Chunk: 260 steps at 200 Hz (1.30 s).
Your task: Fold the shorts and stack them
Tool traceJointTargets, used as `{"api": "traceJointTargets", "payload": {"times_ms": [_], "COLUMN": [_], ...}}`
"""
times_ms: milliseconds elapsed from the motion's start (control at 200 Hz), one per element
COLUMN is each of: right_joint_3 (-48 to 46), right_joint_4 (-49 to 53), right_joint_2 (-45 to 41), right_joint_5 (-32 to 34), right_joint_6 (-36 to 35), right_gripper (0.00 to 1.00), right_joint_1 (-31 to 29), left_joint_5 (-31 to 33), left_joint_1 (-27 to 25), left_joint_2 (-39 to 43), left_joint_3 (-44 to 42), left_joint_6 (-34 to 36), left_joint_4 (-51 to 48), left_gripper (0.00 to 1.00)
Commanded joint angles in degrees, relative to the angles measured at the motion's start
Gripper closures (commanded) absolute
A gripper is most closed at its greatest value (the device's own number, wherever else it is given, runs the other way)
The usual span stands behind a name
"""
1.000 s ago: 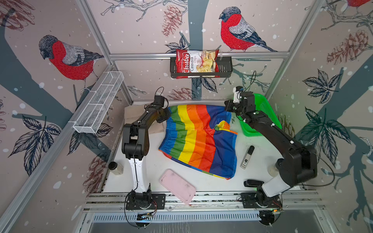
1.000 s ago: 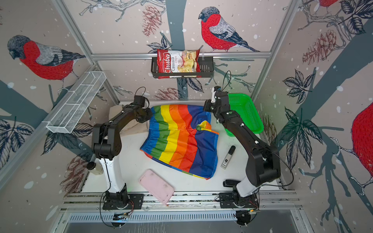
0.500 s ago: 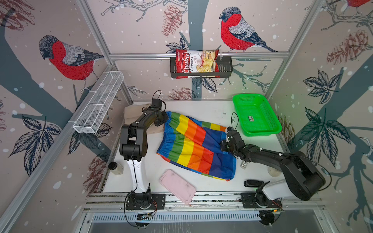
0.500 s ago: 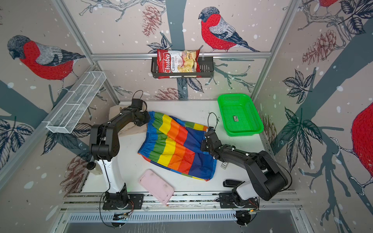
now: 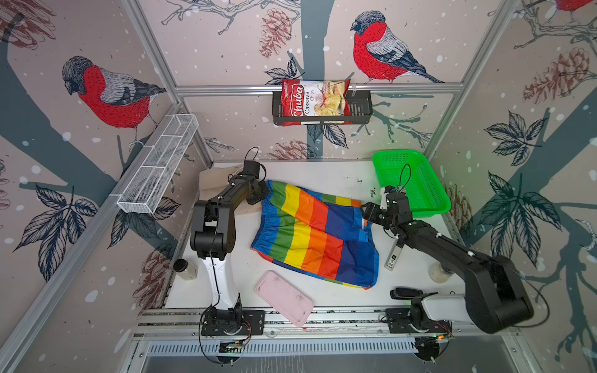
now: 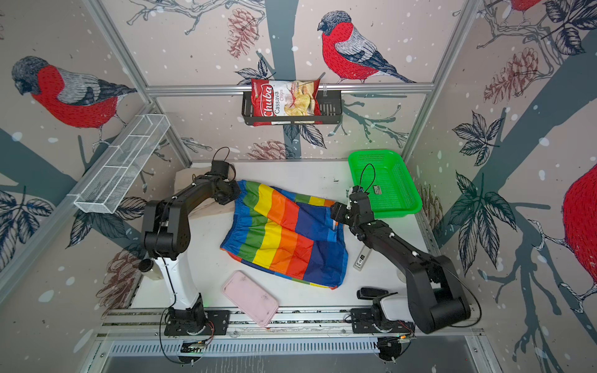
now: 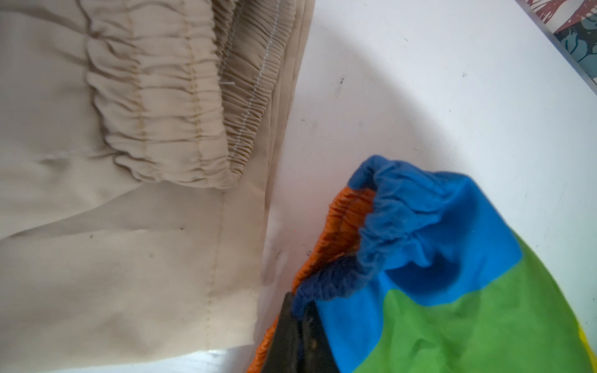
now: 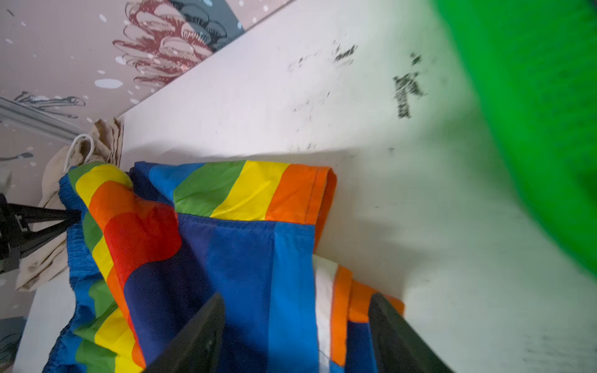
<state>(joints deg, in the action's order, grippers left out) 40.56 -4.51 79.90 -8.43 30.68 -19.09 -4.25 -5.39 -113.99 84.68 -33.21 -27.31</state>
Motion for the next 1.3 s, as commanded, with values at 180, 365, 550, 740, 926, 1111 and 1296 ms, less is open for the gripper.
{"api": "traceJointTargets", "payload": {"times_ms": [180, 365, 550, 740, 926, 1111, 1296], "right_joint_3": [7.8, 15.32, 24.73, 35.21, 50.68, 68.85, 81.42], "right_joint_4": [-6.75, -7.28, -1.84, -1.46, 0.3, 2.65, 4.21], "right_joint_2": [16.64, 22.69, 23.62, 26.85, 38.26, 50.49, 60.11], "right_joint_5": [-8.74, -11.1, -9.5, -9.87, -9.93, -12.32, -9.89], "right_joint_6": [1.81, -0.44, -3.72, -2.29, -1.93, -1.98, -4.89], "right_gripper": [0.33, 0.54, 1.0, 1.0, 1.0, 0.95, 0.82], "right_joint_1": [1.0, 1.78, 4.76, 11.06, 12.62, 12.37, 11.03], "left_joint_5": [0.63, 0.96, 1.46, 1.1, 0.8, -0.13, -1.47], "left_joint_1": [-0.5, -0.76, -0.7, -0.59, -0.59, -1.02, -2.07], "left_joint_2": [-0.01, -1.03, -2.08, -3.75, -5.33, -7.79, -11.45], "left_joint_3": [0.21, 1.51, 3.01, 4.4, 4.87, 7.4, 13.6], "left_joint_6": [-0.38, 0.09, 0.48, 0.54, 0.67, 0.44, 0.08], "left_joint_4": [0.24, -0.6, -1.24, -1.26, -1.0, -0.98, -2.05], "left_gripper": [1.0, 1.0, 1.0, 1.0, 1.0, 1.0, 1.0]}}
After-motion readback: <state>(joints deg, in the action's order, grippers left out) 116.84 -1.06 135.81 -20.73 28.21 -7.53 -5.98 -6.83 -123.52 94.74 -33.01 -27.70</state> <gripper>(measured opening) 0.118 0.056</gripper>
